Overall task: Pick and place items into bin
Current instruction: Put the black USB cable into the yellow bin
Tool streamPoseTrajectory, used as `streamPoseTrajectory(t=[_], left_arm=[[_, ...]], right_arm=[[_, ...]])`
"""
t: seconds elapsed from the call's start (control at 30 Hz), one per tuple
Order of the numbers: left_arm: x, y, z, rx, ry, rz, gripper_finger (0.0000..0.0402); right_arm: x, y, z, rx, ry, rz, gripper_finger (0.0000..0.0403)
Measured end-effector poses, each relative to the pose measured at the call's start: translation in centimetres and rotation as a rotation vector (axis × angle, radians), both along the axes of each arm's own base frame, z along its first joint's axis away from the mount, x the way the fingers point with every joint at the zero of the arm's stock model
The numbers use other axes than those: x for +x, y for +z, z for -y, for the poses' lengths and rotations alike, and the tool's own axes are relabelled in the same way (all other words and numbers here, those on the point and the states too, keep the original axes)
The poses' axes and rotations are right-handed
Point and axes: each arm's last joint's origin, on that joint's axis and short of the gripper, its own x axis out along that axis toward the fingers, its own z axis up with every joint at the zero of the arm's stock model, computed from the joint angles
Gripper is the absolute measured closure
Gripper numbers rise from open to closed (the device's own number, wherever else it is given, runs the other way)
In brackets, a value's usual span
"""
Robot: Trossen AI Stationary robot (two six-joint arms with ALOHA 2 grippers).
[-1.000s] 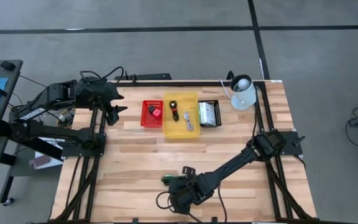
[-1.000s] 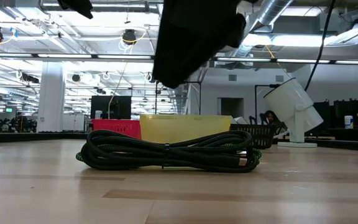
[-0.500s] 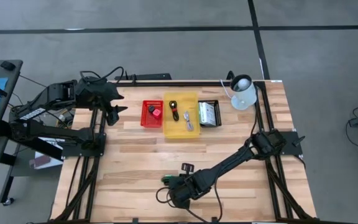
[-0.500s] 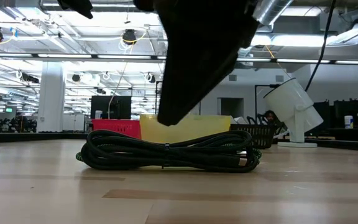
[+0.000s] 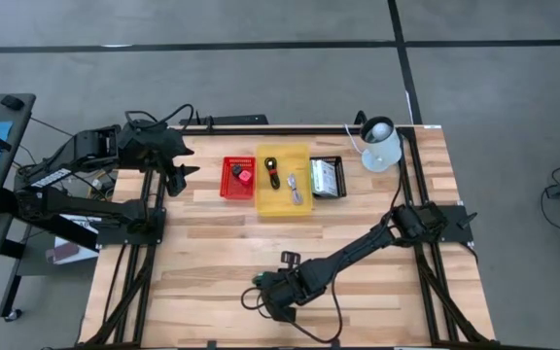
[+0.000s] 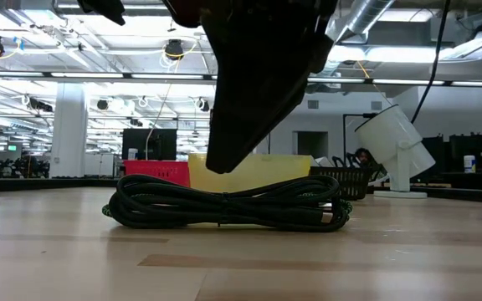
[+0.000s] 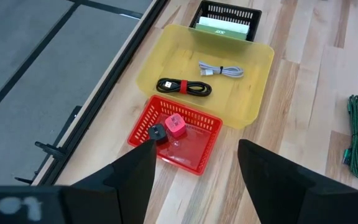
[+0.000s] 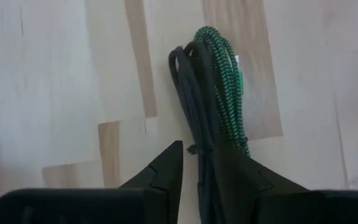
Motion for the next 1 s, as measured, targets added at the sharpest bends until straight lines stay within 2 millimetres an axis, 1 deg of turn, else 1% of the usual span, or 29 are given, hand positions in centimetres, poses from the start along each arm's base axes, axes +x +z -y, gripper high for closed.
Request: streamPoseTrajectory(t=[0.53, 0.7, 0.9, 1.0], left_arm=[[0.0, 0.0, 0.0, 0.000, 0.000, 0.000, 0.0182], [0.0, 0.0, 0.0, 0.000, 0.000, 0.000, 0.0182], [0.0, 0.0, 0.0, 0.000, 0.000, 0.000, 0.0181], [0.0, 0.0, 0.0, 0.000, 0.000, 0.000, 0.0182]], right_arm=[[0.1, 0.0, 0.1, -0.003, 0.005, 0.000, 0.0317], [-0.3, -1.5, 0.3, -0.003, -0.001, -0.011, 0.0317], [-0.5, -2.5, 0.5, 0.001, -0.017, -0.001, 0.0317], [-0.6, -2.6, 0.5, 0.009, -0.028, -0.001, 0.0317]])
